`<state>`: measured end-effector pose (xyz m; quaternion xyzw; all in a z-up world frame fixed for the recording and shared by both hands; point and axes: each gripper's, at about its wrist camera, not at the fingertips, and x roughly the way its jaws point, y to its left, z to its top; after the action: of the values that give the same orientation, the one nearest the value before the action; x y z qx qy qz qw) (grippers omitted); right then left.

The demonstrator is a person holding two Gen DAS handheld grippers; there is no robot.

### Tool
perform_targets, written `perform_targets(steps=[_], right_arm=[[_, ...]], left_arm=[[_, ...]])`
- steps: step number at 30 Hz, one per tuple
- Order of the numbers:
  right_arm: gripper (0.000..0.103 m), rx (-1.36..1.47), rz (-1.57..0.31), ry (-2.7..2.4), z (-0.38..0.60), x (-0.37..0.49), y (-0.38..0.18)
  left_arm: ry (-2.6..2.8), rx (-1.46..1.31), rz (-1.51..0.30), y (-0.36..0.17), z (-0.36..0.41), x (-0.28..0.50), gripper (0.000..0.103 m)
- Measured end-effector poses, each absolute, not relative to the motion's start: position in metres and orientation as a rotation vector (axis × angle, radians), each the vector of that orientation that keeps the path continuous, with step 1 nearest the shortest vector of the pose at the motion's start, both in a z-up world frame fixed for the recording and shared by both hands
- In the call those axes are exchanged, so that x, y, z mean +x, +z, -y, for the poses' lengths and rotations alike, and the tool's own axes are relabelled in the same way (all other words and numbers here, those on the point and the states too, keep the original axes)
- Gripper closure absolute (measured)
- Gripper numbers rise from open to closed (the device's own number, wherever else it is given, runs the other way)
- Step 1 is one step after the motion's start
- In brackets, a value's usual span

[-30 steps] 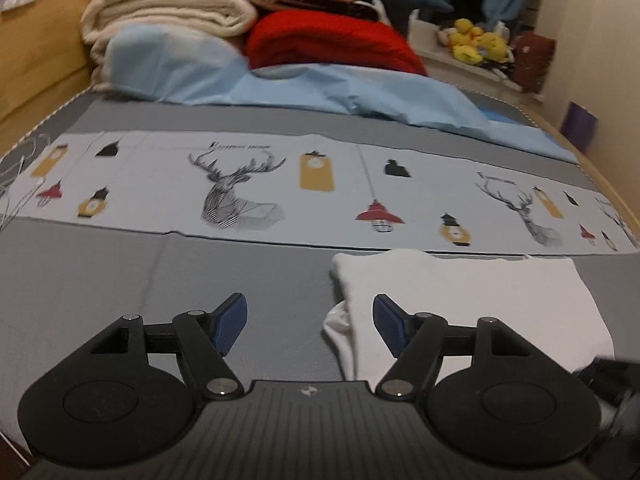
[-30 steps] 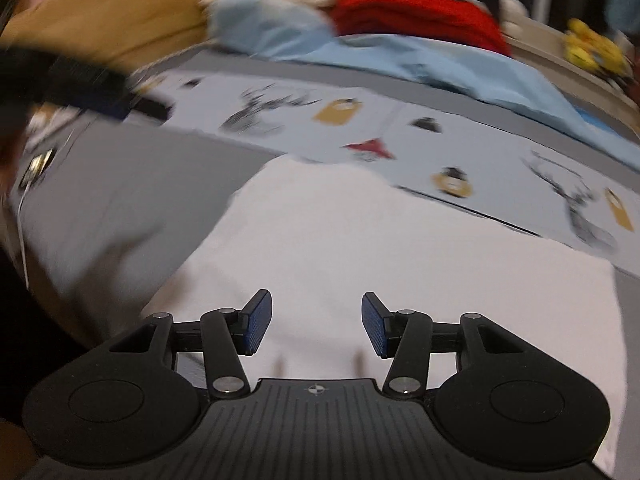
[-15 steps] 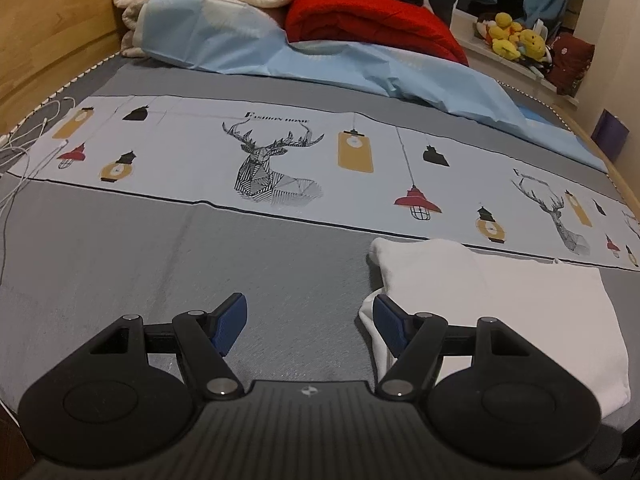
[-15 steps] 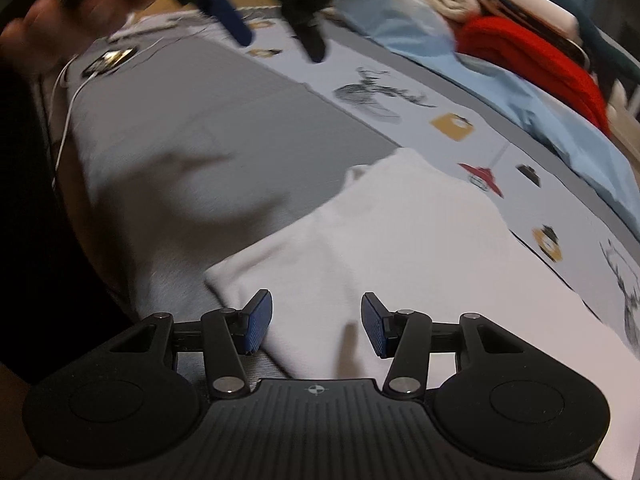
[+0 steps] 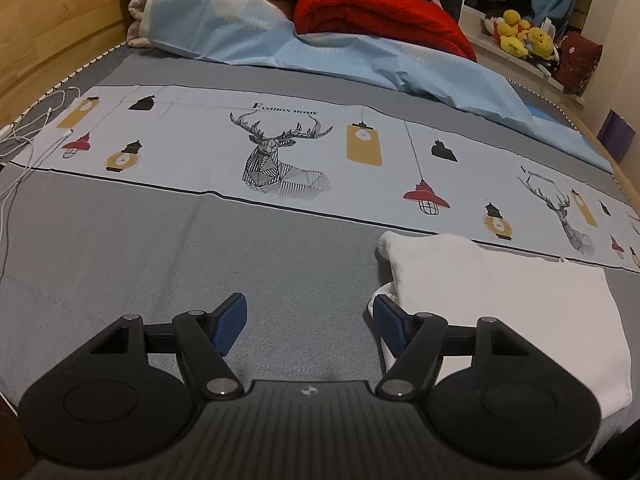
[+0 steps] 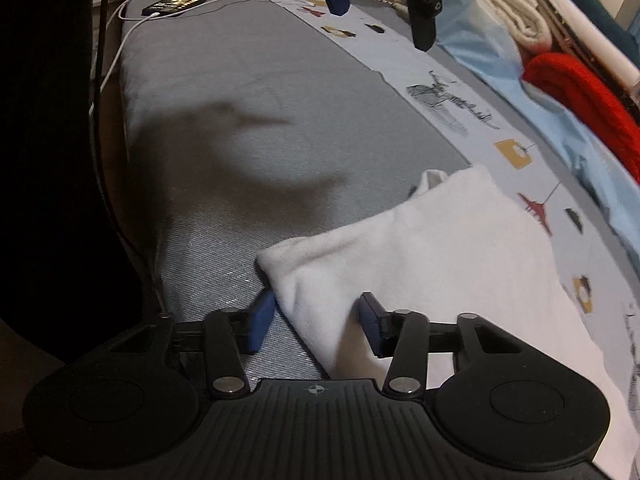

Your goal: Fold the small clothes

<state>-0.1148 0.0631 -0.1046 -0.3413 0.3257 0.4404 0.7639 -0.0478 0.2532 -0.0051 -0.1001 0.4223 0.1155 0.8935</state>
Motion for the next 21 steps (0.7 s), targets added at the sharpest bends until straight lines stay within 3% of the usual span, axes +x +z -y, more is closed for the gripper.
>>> perform_targets(steps=[1,3,6,9,14,16,21], right_arm=[[0.092,-0.733,-0.719,0.973,-0.063,-0.114,-0.104],[0.096,-0.732,-0.707,0.969,-0.062,-0.114,-0.101],[0.098,-0.639,-0.710,0.966,-0.055,-0.107,-0.085],[0.098,-0.530,-0.676,0.948,-0.041,-0.101,-0.060],[0.098,-0.378,-0.636,0.935,-0.013,-0.093,-0.027],[0.098,-0.345,-0.628,0.932,-0.003,-0.091,-0.020],[0.098,-0.290,-0.618,0.931,0.016,-0.086,-0.008]], left_arm=[[0.238,-0.206,-0.878,-0.005,-0.253,-0.047,0.028],[0.236,-0.204,-0.881,-0.006,-0.252,-0.047,0.028],[0.227,-0.221,-0.888,-0.008,-0.252,-0.043,0.025],[0.158,-0.321,-0.913,-0.013,-0.257,-0.034,0.016],[-0.033,-0.636,-1.089,-0.050,-0.271,0.002,0.012],[-0.046,-0.712,-1.140,-0.064,-0.277,0.017,0.004],[-0.050,-0.820,-1.238,-0.094,-0.281,0.051,0.002]])
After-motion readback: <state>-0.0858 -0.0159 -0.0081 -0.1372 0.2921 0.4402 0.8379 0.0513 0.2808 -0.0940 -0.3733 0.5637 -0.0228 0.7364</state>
